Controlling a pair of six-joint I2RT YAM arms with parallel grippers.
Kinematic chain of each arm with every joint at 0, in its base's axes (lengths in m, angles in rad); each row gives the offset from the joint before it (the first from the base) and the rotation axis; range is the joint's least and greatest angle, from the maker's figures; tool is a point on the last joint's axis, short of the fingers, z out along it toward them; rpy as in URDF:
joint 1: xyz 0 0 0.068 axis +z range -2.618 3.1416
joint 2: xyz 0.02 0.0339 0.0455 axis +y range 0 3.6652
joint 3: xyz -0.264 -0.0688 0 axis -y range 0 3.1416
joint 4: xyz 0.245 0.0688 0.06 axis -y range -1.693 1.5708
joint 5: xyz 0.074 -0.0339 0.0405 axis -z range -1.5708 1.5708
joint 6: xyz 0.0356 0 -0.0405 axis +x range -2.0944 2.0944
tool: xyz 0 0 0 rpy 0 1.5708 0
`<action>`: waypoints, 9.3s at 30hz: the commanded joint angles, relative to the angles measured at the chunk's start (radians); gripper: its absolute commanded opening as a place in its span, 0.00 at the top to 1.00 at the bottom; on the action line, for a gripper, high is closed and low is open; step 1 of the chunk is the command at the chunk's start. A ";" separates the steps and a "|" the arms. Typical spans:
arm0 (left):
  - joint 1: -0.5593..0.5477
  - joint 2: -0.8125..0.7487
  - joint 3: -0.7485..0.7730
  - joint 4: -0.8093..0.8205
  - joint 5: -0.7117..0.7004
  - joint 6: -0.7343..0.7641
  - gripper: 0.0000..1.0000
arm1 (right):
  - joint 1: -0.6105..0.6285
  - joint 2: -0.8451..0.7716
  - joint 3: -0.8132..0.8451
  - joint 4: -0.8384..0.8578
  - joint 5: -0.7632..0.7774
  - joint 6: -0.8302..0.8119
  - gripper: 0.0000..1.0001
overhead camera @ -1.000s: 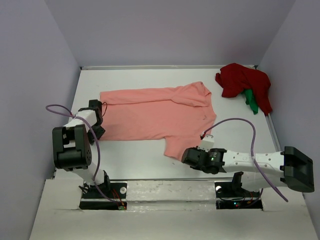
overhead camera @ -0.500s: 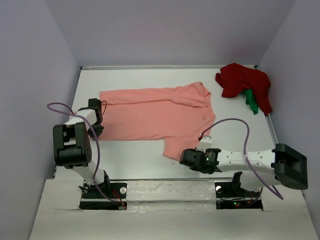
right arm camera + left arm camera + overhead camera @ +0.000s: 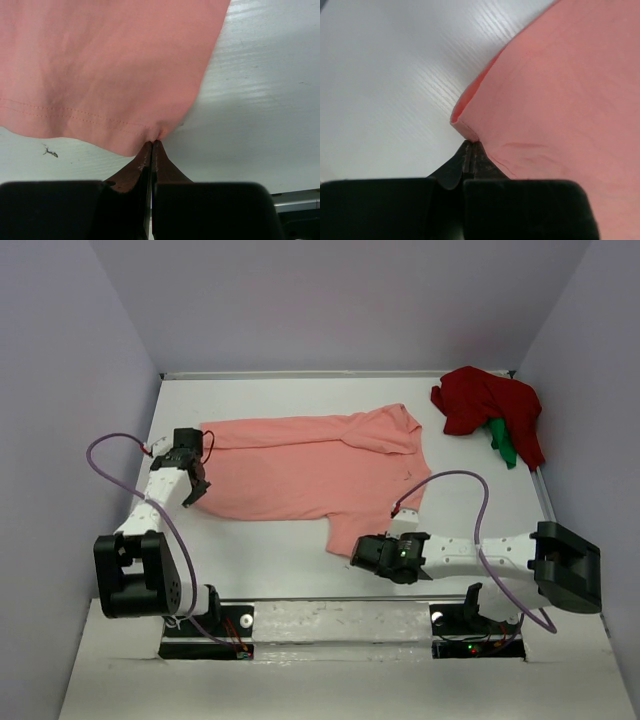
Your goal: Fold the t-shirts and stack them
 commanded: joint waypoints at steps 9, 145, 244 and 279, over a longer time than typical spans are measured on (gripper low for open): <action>-0.136 -0.157 0.079 -0.107 -0.049 0.038 1.00 | 0.021 0.036 0.200 -0.336 0.229 0.144 1.00; -0.173 -0.050 -0.091 -0.299 0.144 -0.080 0.43 | -0.448 -0.415 0.311 0.119 -0.001 -1.025 1.00; 0.076 -0.027 0.296 -0.142 0.297 0.057 1.00 | -0.750 0.332 1.037 0.007 -0.010 -1.278 1.00; 0.081 -0.181 0.267 -0.202 0.312 0.037 1.00 | -0.675 0.148 0.906 -0.124 -0.011 -1.112 1.00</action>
